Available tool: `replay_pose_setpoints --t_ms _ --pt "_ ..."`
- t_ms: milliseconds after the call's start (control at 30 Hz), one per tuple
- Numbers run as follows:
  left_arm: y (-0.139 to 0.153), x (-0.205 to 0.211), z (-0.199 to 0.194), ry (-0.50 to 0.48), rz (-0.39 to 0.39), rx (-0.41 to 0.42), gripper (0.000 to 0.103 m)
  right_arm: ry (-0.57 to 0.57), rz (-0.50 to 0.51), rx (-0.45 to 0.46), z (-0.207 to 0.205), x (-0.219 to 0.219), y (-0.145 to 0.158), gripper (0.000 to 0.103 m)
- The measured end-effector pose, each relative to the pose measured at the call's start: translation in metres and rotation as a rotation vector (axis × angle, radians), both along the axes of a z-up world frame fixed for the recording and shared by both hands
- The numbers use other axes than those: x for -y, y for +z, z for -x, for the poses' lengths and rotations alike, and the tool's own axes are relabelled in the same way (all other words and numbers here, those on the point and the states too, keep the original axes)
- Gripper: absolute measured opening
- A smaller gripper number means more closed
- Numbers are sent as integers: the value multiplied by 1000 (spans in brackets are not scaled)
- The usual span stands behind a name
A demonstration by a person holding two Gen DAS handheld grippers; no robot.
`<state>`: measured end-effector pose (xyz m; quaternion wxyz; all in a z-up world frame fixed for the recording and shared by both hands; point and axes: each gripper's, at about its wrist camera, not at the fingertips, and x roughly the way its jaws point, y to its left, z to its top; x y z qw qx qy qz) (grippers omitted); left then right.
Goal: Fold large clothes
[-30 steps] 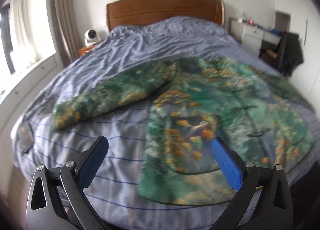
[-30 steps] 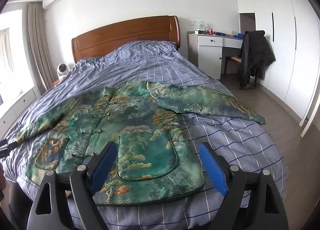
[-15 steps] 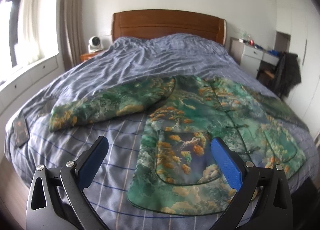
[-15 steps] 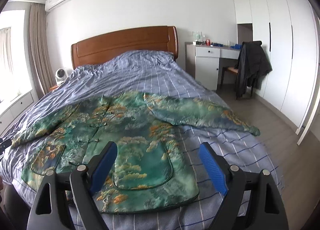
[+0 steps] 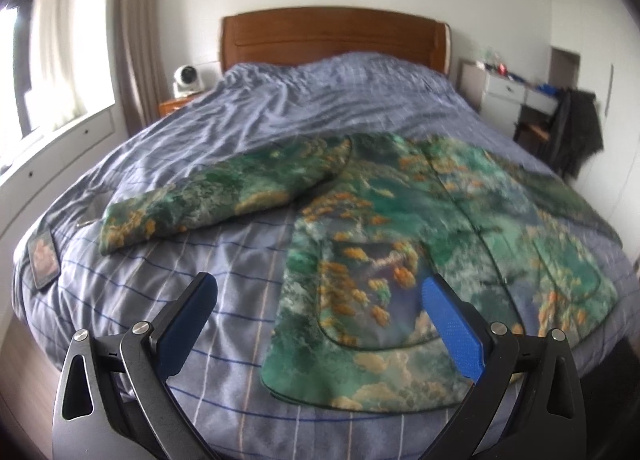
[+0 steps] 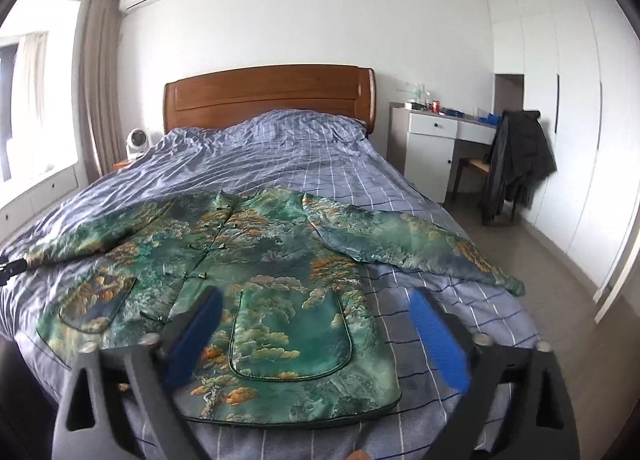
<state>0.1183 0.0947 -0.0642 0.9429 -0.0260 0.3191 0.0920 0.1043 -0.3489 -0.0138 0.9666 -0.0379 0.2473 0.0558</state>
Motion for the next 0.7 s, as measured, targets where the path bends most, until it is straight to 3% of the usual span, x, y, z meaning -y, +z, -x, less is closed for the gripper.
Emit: replay_pose_setpoints --t_ms 167,333,567,700 --pt "-6 2 -3 -5 20 -43 102 8 12 -12 1 -2 -1 103" --pt "-4 5 -1 11 -8 -43 102 14 -4 -22 2 2 -2 103" --pt "0 -10 2 41 87 -24 102 67 -6 -28 2 -3 -8 103" --pt "0 -15 3 60 95 -25 102 94 -5 -51 2 -8 -13 103"
